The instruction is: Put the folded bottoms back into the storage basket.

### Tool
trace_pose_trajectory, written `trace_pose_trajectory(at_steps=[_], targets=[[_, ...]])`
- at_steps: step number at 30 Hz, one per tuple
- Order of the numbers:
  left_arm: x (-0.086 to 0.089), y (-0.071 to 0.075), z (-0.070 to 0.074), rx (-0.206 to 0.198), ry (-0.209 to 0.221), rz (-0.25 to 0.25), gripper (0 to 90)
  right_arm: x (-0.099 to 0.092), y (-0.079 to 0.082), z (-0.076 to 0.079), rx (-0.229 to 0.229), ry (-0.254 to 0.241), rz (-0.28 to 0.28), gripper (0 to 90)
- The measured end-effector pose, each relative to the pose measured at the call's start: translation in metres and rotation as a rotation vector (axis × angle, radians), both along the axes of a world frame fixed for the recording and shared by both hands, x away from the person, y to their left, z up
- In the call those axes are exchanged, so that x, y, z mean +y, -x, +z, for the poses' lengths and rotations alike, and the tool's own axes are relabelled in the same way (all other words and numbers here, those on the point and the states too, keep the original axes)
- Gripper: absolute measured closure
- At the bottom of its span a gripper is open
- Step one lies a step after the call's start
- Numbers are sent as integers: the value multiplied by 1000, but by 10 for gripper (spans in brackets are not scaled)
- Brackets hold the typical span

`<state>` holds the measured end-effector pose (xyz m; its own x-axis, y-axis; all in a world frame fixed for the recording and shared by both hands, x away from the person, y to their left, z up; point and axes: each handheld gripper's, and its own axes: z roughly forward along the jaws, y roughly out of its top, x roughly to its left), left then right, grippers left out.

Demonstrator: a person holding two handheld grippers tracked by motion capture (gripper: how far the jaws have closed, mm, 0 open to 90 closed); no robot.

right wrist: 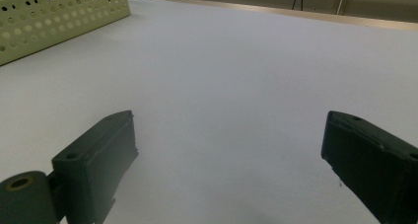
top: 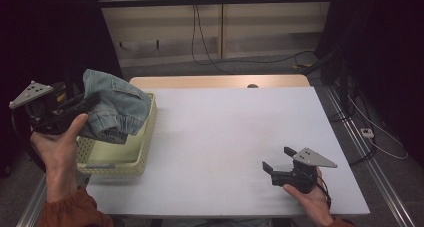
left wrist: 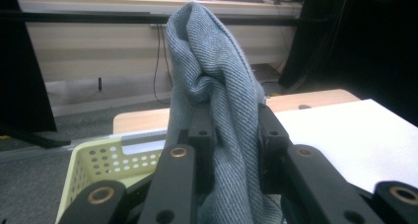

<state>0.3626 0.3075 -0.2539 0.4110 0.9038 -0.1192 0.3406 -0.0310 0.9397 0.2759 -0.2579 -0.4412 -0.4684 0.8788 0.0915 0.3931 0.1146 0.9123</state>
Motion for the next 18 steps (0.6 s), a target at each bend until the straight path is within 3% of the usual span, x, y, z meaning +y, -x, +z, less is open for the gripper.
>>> trace_pose_trajectory(at_steps=[18], targets=[[15, -10, -15, 60, 13, 44, 743, 0, 0, 0, 0, 1, 2, 66]])
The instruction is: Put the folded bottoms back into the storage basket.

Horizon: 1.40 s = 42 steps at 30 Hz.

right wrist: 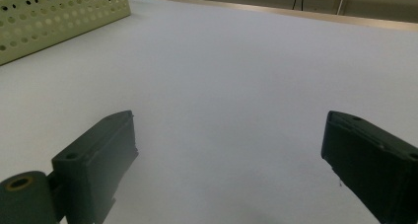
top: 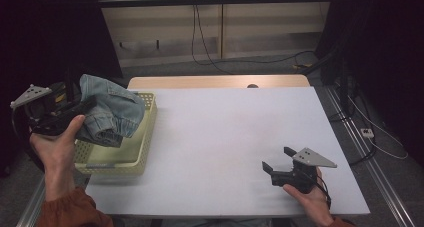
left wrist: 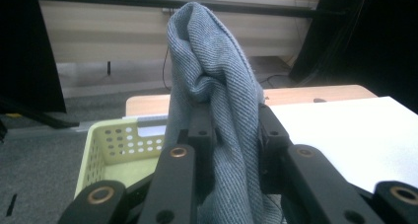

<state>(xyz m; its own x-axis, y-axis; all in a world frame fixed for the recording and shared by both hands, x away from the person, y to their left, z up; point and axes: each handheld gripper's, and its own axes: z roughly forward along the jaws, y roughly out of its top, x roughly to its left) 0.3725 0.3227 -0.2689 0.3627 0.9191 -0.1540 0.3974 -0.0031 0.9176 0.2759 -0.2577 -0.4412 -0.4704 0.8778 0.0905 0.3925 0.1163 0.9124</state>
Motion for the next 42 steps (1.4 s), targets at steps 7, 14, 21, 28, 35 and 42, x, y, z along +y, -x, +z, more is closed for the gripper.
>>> trace_pose_trajectory(at_steps=[7, 14, 21, 28, 35, 42], targets=[[8, -12, -13, 67, 28, -2, 742, 0, 0, 0, 1, 0, 2, 66], [13, -18, -23, 113, -1, 24, 742, 0, 0, 0, 2, 1, -1, 66], [10, -25, -30, 152, -14, 17, 741, 0, 0, 0, 2, 1, 2, 66], [6, -37, -41, 195, -49, 15, 738, 0, 1, 0, 2, 2, 5, 66], [7, -48, -53, 234, -33, 6, 733, 1, 1, 0, 2, 3, 7, 67], [18, -55, -67, 269, -26, 34, 728, 0, 1, 0, 3, 3, 5, 69]])
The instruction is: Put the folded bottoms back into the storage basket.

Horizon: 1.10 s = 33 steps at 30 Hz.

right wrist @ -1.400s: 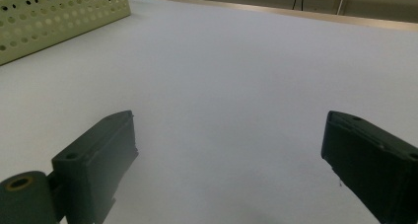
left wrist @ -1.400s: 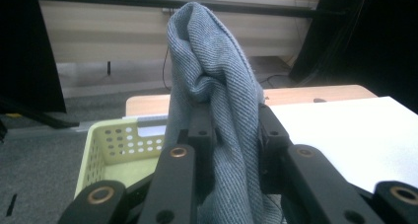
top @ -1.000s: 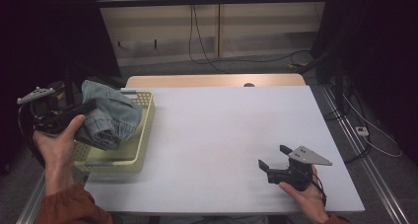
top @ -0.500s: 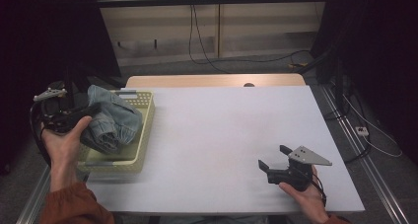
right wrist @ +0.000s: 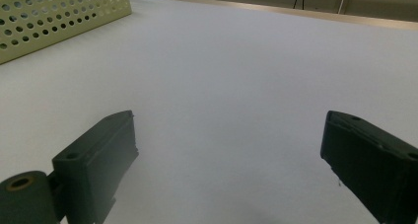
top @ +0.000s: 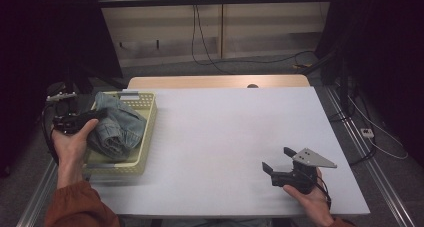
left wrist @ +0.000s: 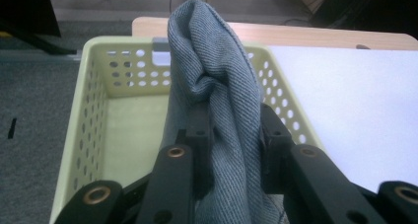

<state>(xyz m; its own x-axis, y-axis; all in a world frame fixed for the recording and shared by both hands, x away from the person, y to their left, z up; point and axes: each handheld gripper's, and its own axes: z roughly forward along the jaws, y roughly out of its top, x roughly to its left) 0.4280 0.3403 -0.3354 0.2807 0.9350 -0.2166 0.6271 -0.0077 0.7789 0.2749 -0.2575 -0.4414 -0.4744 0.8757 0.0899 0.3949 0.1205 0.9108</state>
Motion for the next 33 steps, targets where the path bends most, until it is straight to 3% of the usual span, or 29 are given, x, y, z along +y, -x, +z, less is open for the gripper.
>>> trace_pose_trajectory(at_steps=[4, 17, 33], targets=[[4, 0, -1, 4, 2, 7, 725, 0, 0, 0, -1, 2, 0, 69], [4, -3, -5, 14, -106, 35, 713, 1, 0, 0, 1, 3, 2, 71], [7, -5, -11, 29, -140, 57, 710, 1, 0, 0, -2, 7, 4, 72]])
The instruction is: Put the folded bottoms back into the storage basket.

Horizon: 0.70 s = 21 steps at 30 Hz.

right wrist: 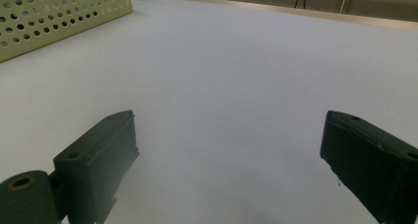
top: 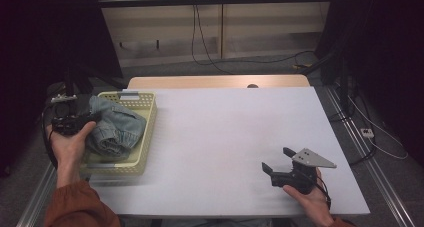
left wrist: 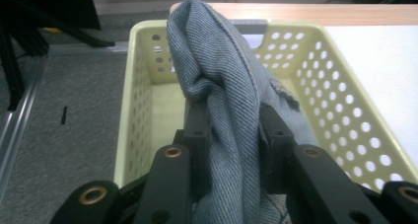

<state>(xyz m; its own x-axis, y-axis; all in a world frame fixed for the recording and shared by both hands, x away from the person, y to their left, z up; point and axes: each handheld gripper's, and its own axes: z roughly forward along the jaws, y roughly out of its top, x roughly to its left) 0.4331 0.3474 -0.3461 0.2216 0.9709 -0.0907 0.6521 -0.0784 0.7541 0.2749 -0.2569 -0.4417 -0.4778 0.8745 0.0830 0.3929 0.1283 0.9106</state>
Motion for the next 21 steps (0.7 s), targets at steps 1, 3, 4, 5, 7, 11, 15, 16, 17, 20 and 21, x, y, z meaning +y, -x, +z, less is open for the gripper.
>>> trace_pose_trajectory(at_steps=[1, 3, 4, 5, 7, 11, 15, 16, 17, 20, 21], targets=[[1, 0, -1, 3, -2, 3, 710, 0, 0, 0, 0, -2, 0, 73], [1, -1, -2, 1, -2, 10, 704, 0, 0, 0, 0, 0, 0, 73], [1, -1, -2, 4, -8, 14, 703, 0, 0, 0, 0, 0, 2, 73], [1, -2, -3, 3, -13, 16, 703, 0, 0, 0, -1, 1, 3, 73], [2, -2, -4, 8, -24, 21, 700, 0, 0, 0, -1, 2, 4, 74], [3, -3, -7, 11, -30, 28, 696, 0, 0, 0, -2, -1, 1, 73], [2, -5, -9, 13, -36, 33, 693, 1, 0, 0, -1, 0, 0, 73], [2, -5, -10, 12, -38, 35, 689, 1, 0, 0, -1, 1, 0, 74], [2, -5, -10, 19, -42, 33, 689, 1, 0, 0, -2, 3, 1, 74], [-1, -7, -13, 24, -50, 28, 684, 1, 0, 0, -1, 2, 1, 74], [-2, -7, -14, 30, -56, 28, 682, 1, 0, 0, 0, 3, 1, 74]])
